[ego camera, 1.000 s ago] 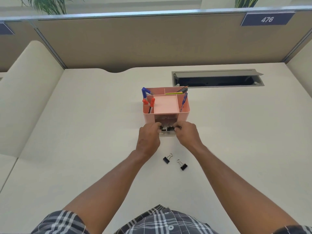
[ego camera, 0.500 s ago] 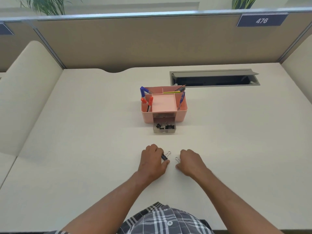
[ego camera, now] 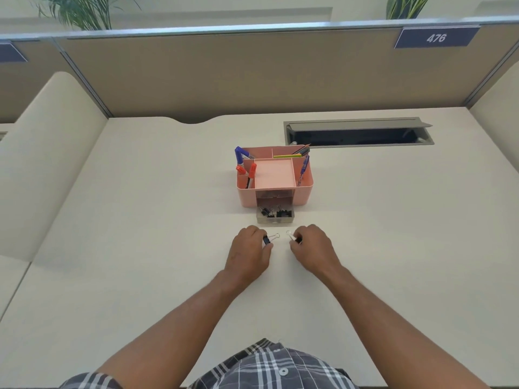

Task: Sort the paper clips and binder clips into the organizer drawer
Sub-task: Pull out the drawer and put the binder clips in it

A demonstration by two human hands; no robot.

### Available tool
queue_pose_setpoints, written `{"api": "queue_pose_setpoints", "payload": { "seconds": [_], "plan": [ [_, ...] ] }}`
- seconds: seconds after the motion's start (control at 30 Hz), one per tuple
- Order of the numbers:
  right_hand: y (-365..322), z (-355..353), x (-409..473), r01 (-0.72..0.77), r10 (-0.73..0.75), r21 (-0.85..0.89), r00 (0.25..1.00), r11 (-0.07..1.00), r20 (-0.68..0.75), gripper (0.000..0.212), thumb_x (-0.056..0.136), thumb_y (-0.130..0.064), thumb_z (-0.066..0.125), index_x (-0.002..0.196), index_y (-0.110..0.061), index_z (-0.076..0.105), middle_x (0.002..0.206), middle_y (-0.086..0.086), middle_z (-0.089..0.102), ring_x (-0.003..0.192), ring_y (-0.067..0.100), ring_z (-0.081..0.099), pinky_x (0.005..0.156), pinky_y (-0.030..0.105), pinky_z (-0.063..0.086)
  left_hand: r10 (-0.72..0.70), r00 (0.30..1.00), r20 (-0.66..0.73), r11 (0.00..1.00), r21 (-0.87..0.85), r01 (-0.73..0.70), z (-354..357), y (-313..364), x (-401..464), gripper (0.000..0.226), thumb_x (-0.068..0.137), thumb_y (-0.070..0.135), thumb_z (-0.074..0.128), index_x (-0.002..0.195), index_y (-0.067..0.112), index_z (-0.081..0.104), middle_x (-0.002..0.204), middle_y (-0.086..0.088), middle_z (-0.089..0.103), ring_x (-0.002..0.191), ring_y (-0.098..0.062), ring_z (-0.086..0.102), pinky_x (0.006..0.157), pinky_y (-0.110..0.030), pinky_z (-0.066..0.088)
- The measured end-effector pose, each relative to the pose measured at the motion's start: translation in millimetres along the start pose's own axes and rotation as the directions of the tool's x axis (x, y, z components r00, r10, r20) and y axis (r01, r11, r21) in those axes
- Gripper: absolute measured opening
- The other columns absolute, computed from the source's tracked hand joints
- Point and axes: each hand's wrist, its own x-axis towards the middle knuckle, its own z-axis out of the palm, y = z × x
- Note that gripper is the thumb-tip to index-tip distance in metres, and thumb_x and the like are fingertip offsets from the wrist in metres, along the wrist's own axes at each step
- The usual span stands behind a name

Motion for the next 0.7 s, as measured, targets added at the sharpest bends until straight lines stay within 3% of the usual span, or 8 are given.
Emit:
{"api": "queue_pose_setpoints", "payload": {
  "seconds": [0.17, 0.3, 0.43, 0.57, 0.7],
  "plan": [
    [-21.8, -22.8, 27.2, 0.118, -0.109, 0.065, 0.986, 0.991, -0.130, 0.015, 0.085, -0.014, 0.054, 0.074, -0.008, 0.062, 0.078, 0.009, 0.057, 0.068, 0.026, 0.055, 0.054, 0.028, 0.035, 0.005, 0.994, -0.110, 1.000, -0.008, -0.006, -16.9, 7.6, 33.4, 0.014, 0.083, 0.017, 0.069, 0.092, 0.007, 0.065, 0.090, -0.008, 0.064, 0.083, -0.025, 0.056, 0.074, -0.035, 0.049],
    [-34.3, -23.8, 48.9, 0.135, -0.134, -0.001, 0.984, 0.991, -0.120, 0.016, 0.089, -0.010, 0.054, 0.088, -0.005, 0.069, 0.098, 0.011, 0.056, 0.077, 0.027, 0.057, 0.063, 0.027, 0.037, -0.018, 0.995, -0.094, 0.996, 0.089, 0.027, -22.4, 10.0, 59.4, 0.015, 0.083, 0.019, 0.066, 0.090, 0.007, 0.070, 0.087, -0.009, 0.065, 0.079, -0.027, 0.058, 0.068, -0.036, 0.050],
    [-43.7, -21.3, 59.4, 0.052, -0.047, 0.057, 0.995, 0.997, -0.090, 0.026, 0.084, 0.000, 0.052, 0.106, -0.004, 0.064, 0.104, 0.008, 0.056, 0.091, 0.032, 0.060, 0.063, 0.025, 0.038, -0.012, 0.997, -0.079, 0.978, 0.206, 0.028, -20.8, 9.1, 74.3, 0.013, 0.079, 0.019, 0.067, 0.086, 0.011, 0.075, 0.094, -0.008, 0.069, 0.078, -0.028, 0.060, 0.064, -0.034, 0.051],
    [-51.2, -22.8, 62.1, -0.040, 0.056, 0.239, 0.996, 0.970, -0.062, 0.026, 0.083, 0.003, 0.046, 0.103, -0.011, 0.054, 0.105, 0.011, 0.060, 0.084, 0.028, 0.056, 0.065, 0.030, 0.042, -0.018, 0.994, -0.104, 0.979, 0.200, 0.038, -17.5, 12.6, 79.8, 0.021, 0.080, 0.015, 0.068, 0.099, 0.013, 0.075, 0.104, -0.007, 0.069, 0.085, -0.029, 0.061, 0.068, -0.037, 0.056],
    [-52.2, -18.5, 62.8, 0.023, -0.008, 0.242, 0.998, 0.970, -0.059, 0.034, 0.085, 0.003, 0.045, 0.113, -0.014, 0.053, 0.105, 0.006, 0.057, 0.079, 0.017, 0.054, 0.059, 0.023, 0.040, -0.001, 0.994, -0.107, 0.985, 0.171, 0.019, -17.7, 13.8, 79.5, 0.018, 0.080, 0.013, 0.069, 0.097, 0.013, 0.075, 0.102, -0.008, 0.070, 0.083, -0.030, 0.062, 0.065, -0.035, 0.054]
  ]
}}
